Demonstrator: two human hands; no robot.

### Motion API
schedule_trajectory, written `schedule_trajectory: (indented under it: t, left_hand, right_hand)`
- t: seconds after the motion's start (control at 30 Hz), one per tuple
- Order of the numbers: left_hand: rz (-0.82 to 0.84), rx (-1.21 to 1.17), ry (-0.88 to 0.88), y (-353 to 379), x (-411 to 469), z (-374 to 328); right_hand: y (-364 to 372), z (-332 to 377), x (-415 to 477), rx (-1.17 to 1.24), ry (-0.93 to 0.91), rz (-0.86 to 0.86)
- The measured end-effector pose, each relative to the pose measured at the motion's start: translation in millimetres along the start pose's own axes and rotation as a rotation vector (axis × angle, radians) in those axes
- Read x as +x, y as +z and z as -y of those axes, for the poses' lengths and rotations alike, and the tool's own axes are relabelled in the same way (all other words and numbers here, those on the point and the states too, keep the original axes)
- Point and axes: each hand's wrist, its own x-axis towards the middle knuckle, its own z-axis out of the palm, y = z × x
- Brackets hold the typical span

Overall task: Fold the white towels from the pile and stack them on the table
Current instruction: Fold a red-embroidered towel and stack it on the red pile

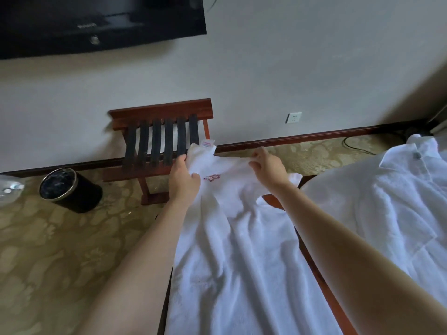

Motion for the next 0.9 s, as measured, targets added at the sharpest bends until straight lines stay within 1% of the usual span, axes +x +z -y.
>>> schedule_trajectory:
  t: [0.07, 0.13, 0.27, 0.33, 0.43, 0.53, 0.6, 0.63, 0.7, 0.73, 0.77, 0.8, 0.83, 0.87, 0.9]
  left_hand:
    - [0.004, 0.007, 0.000, -18.2, -7.5, -6.5]
    - [0.009, -0.023, -0.026, -34.9, -16.1, -14.3]
    - [-0.013, -0.180, -0.072, -62.9, -34.6, -30.5]
    - [-0.065, -0.185, -0.057, -75.7, -43.2, -36.9]
    - [-0.133, -0.132, -0.025, -93.7, -53.4, -38.9]
    - [-0.050, -0.103, 0.010, -104.2, -64.1, -38.9]
    - [0.049, 0.011, 0.043, -105.6, -70.3, -38.3]
    - [0.121, 0.126, 0.050, -104.9, -74.2, -37.7]
    - [0.265, 0.416, 0.011, -101.9, -83.2, -37.3]
    - [0.300, 0.533, -0.010, -97.6, -87.8, -37.2]
    - [0.300, 0.601, 0.001, -91.5, -91.0, -38.0]
    - [0.270, 0.598, 0.041, -84.7, -93.6, -40.3]
    - [0.242, 0.548, 0.102, -76.7, -95.3, -43.1]
    - [0.248, 0.493, 0.156, -68.4, -97.0, -47.3]
    - [0.289, 0.431, 0.184, -60.4, -97.6, -51.3]
  right_hand:
    - [-19.5, 20.8, 0.2, -0.052, -0.109, -0.031]
    - [-35.9, 40.5, -4.7, -0.093, -0.177, -0.074]
    - [-61.2, 72.4, -23.0, -0.087, -0.256, -0.136]
    - [-73.3, 81.6, -33.0, -0.099, -0.288, -0.153]
    - [-89.0, 85.6, -46.9, -0.173, -0.299, -0.183]
    - [-97.1, 83.2, -61.6, -0.223, -0.297, -0.189]
    - [-97.4, 79.9, -71.9, -0.241, -0.301, -0.172]
    - [-96.6, 77.9, -76.8, -0.249, -0.305, -0.152]
    - [-94.5, 74.4, -85.7, -0.255, -0.325, -0.106]
    - [-93.8, 72.6, -90.4, -0.251, -0.341, -0.085]
    - [-93.4, 71.5, -94.9, -0.244, -0.367, -0.068]
    - [-93.3, 71.1, -98.9, -0.236, -0.401, -0.053]
    - [-93.6, 70.9, -103.1, -0.233, -0.439, -0.036]
    - [-94.5, 71.0, -106.3, -0.232, -0.474, -0.023]
    - [-95.8, 70.9, -109.1, -0.235, -0.502, -0.017]
